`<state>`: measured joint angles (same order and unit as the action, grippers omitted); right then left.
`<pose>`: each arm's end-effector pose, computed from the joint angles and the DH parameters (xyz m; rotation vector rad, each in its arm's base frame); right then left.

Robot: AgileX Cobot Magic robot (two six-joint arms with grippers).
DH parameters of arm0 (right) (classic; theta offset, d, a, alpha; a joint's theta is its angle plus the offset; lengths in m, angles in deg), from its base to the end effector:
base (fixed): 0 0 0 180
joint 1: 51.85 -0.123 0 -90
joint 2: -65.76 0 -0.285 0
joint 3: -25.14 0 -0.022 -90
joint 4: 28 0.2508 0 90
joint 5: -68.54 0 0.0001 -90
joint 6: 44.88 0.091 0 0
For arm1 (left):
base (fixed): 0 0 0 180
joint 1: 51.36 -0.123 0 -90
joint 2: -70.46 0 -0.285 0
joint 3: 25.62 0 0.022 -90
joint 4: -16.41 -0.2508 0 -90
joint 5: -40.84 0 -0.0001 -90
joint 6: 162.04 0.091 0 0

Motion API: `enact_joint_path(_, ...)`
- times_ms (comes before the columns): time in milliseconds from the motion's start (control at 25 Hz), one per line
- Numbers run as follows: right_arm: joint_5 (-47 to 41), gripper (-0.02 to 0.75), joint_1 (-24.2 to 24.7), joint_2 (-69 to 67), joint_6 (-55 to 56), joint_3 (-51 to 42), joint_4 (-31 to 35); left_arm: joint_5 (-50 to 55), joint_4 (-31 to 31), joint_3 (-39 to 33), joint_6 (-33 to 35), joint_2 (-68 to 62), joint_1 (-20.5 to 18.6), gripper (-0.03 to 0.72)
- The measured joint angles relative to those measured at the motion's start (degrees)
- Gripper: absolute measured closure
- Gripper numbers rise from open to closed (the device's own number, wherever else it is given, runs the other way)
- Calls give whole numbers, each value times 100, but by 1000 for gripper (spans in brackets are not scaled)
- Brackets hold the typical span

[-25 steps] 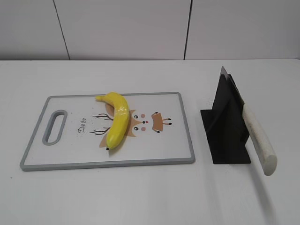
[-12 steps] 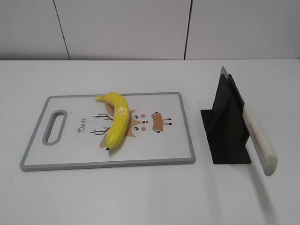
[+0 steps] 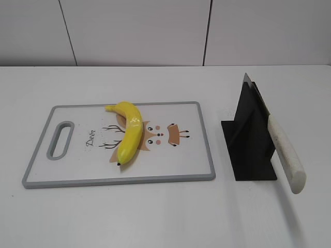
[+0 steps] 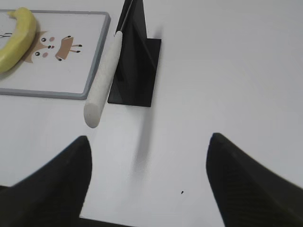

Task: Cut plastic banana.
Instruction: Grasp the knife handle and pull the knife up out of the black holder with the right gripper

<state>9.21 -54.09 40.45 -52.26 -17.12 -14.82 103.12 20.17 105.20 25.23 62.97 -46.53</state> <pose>0.0370 0.0193 0.3081 -0.1640 2.1924 0.2336 -0.0060 -0.0048 0.2723 0.2225 2.0627 -0.0529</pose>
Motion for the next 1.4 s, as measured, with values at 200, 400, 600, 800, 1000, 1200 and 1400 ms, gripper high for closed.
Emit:
enact_joint_path(200,-181,162,0,-998,0,338,17,0,0,0,0,0,0,254)
enact_joint_path(400,-267,162,0,-1945,5,459,28,0,0,0,0,0,0,107)
enact_joint_path(600,-219,162,-560,-2760,37,665,10,0,0,0,0,0,0,84)
enact_joint_path(800,-195,162,-1232,-3701,160,1048,-20,0,0,0,0,0,0,93)
enact_joint_path(1000,-166,163,-1360,-4616,368,1375,6,0,-5,0,0,0,0,95)
enact_joint_path(1200,-20,163,-1524,-5471,536,1703,186,0,-5,0,0,0,0,97)
enact_joint_path(1400,284,163,-1952,-6198,1219,1877,-257,0,-5,0,0,0,0,101)
